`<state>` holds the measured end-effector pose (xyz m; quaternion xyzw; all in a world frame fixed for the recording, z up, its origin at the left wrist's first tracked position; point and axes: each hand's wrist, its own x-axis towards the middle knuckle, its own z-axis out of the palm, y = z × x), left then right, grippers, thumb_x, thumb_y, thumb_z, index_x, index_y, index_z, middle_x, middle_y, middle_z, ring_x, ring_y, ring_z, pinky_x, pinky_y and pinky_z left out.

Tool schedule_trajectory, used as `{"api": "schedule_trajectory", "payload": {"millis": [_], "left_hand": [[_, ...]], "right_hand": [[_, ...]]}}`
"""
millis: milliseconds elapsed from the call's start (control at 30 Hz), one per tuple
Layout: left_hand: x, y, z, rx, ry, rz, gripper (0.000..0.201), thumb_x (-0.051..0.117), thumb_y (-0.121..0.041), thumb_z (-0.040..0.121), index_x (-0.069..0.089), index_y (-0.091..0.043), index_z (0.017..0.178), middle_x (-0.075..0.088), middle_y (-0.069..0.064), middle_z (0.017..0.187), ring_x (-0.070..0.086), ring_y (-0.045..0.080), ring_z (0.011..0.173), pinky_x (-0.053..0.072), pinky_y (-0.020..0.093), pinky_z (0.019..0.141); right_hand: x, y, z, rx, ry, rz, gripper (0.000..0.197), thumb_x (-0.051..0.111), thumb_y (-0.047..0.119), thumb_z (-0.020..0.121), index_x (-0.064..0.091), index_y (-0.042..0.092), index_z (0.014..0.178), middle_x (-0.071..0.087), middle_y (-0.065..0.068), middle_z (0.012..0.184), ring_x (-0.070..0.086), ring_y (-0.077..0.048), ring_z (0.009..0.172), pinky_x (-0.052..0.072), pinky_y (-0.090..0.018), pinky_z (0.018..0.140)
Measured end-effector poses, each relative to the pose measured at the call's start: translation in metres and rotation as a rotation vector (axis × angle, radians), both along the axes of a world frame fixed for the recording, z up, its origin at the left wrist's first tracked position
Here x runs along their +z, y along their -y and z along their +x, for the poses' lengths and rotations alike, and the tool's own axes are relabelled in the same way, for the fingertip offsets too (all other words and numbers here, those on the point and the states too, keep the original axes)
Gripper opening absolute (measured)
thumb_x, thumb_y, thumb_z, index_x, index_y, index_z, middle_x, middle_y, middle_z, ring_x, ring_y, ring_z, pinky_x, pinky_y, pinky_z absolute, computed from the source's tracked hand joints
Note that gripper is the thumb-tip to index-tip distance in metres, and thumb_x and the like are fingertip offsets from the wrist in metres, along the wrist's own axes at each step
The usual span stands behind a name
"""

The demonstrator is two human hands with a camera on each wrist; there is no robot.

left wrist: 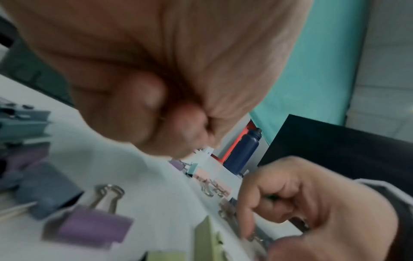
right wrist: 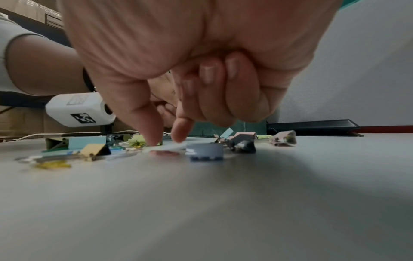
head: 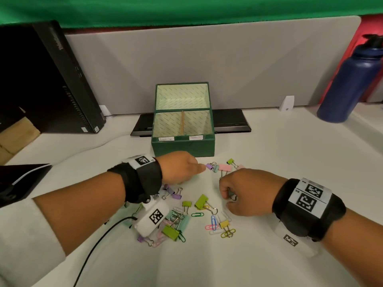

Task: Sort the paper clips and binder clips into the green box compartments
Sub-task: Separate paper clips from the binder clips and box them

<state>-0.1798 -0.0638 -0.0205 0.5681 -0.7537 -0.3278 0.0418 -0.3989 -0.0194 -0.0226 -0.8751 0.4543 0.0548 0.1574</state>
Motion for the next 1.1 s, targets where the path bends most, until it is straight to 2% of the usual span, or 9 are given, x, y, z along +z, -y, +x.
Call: {"api": "schedule_trajectory", "payload": {"millis": [100,200,300,400,533,667,767,900,1100], "left_hand": [[0.004,-0.012,0.01,-0.043,-0.164,0.153,0.021,0.049,-0.023,0.102,0.068,-0.016,0.099,0.065,0.0,0.069,0.044,0.012,0.046,0.038,0.021,0.045],[0.013,-0.024,0.009,-0.229,0.061,0.01,0.02,0.059,-0.035,0.097,0.069,-0.029,0.112,0.06,-0.017,0.08,0.053,-0.005,0.065,0.041,0.012,0.065],[0.013,-0.035,0.003,-0.442,0.358,-0.098,0.053,0.069,-0.054,0.084,0.052,-0.044,0.133,0.053,-0.026,0.103,0.05,-0.007,0.093,0.04,0.016,0.082],[0.006,-0.034,0.002,-0.482,0.406,-0.205,0.048,0.066,-0.056,0.084,0.054,-0.044,0.129,0.059,-0.017,0.121,0.055,0.009,0.105,0.048,0.031,0.092],[0.007,-0.031,0.004,-0.391,0.365,-0.248,0.04,0.063,-0.055,0.085,0.054,-0.043,0.122,0.055,-0.017,0.099,0.057,0.01,0.095,0.043,0.025,0.074],[0.012,-0.022,0.015,-0.249,0.385,-0.334,0.061,0.062,-0.05,0.087,0.04,-0.043,0.144,0.058,-0.008,0.131,0.056,0.016,0.118,0.044,0.027,0.089],[0.017,-0.031,0.009,-0.39,0.321,-0.322,0.047,0.065,-0.052,0.086,0.054,-0.045,0.131,0.061,-0.014,0.123,0.057,0.009,0.105,0.046,0.026,0.086],[0.011,-0.044,-0.004,-0.561,0.504,-0.281,0.038,0.06,-0.054,0.09,0.061,-0.04,0.125,0.055,-0.012,0.11,0.054,0.013,0.102,0.044,0.029,0.08],[0.005,-0.051,-0.007,-0.626,0.534,-0.333,0.017,0.053,-0.038,0.096,0.066,-0.028,0.101,0.062,-0.008,0.1,0.058,0.015,0.086,0.043,0.029,0.068]], "right_hand": [[0.0,0.002,0.001,0.011,-0.033,0.025,0.013,0.061,0.039,0.088,0.062,0.035,0.099,0.059,0.015,0.092,0.054,-0.006,0.08,0.041,-0.021,0.065],[0.0,0.002,0.002,0.03,-0.03,0.045,0.009,0.058,0.036,0.091,0.065,0.031,0.096,0.063,0.013,0.096,0.059,-0.009,0.086,0.048,-0.023,0.073],[-0.001,0.001,0.003,0.043,-0.063,0.063,0.011,0.059,0.036,0.09,0.064,0.029,0.097,0.065,0.01,0.097,0.06,-0.012,0.086,0.047,-0.021,0.069],[0.0,0.0,0.003,0.046,-0.081,0.086,0.011,0.058,0.034,0.087,0.063,0.026,0.094,0.065,0.005,0.093,0.061,-0.016,0.083,0.046,-0.024,0.066],[0.003,-0.001,0.003,0.026,-0.027,0.08,0.008,0.056,0.033,0.087,0.058,0.025,0.087,0.064,0.004,0.086,0.06,-0.019,0.079,0.049,-0.032,0.067],[0.003,0.001,0.002,-0.038,0.052,0.071,0.015,0.045,0.032,0.095,0.048,0.024,0.083,0.057,0.0,0.083,0.054,-0.022,0.078,0.046,-0.036,0.069],[0.002,0.003,0.002,-0.066,0.098,0.056,0.022,0.043,0.029,0.096,0.036,0.027,0.076,0.05,0.002,0.079,0.045,-0.016,0.069,0.04,-0.032,0.063],[0.004,0.001,0.003,-0.012,0.074,0.068,0.009,0.043,0.02,0.093,0.043,0.029,0.089,0.05,0.006,0.077,0.043,-0.012,0.067,0.038,-0.027,0.062],[0.007,-0.006,0.006,0.123,0.088,0.196,0.037,0.048,0.019,0.087,0.065,0.047,0.105,0.061,0.01,0.081,0.056,-0.006,0.073,0.049,-0.023,0.069]]}}
